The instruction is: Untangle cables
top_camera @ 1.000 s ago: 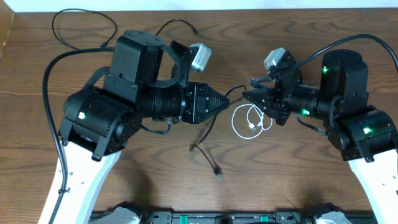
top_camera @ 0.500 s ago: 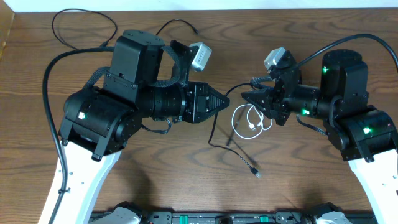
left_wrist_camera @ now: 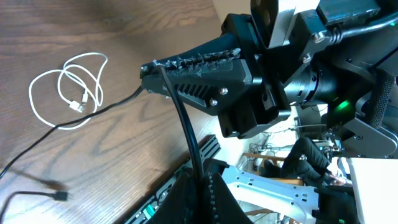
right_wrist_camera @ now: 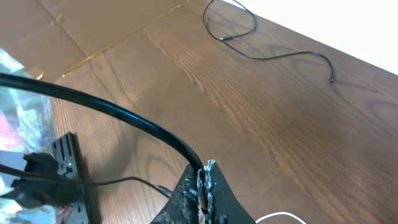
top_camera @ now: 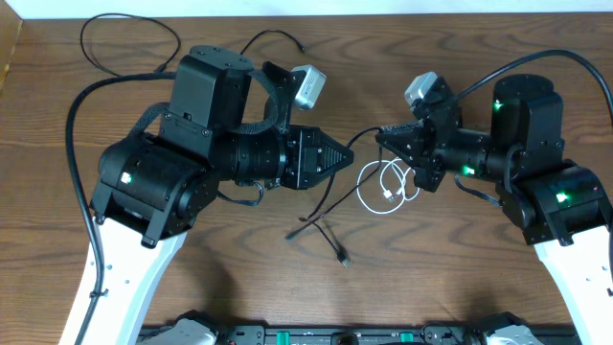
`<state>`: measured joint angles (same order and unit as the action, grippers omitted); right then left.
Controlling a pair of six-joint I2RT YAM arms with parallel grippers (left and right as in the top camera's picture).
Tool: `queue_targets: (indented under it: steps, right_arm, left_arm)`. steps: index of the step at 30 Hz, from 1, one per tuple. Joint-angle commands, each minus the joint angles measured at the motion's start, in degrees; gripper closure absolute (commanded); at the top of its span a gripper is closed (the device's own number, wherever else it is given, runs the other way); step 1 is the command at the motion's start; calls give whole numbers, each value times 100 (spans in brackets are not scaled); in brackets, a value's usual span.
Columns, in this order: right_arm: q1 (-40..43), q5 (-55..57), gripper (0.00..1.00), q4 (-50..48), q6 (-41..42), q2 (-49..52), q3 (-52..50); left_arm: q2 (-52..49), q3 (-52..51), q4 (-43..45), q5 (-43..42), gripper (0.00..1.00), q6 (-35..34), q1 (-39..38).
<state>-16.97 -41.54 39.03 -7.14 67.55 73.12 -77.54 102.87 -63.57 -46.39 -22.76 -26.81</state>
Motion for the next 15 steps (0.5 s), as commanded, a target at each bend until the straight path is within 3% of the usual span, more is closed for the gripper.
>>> queue_targets:
  steps: [1, 11, 13, 15]
  right_arm:
    - [-37, -20, 99, -140, 505, 26, 68]
    - [-37, -407, 99, -352, 1034, 24, 68]
    - [-37, -409, 99, -352, 1198, 26, 68]
    - [-37, -411, 99, -350, 1292, 24, 68]
  left_arm:
    - [7, 48, 24, -52, 93, -44, -13]
    - [7, 48, 20, 109, 91, -26, -13]
    - [7, 48, 20, 258, 73, -26, -13]
    - [7, 48, 22, 420, 70, -26, -13]
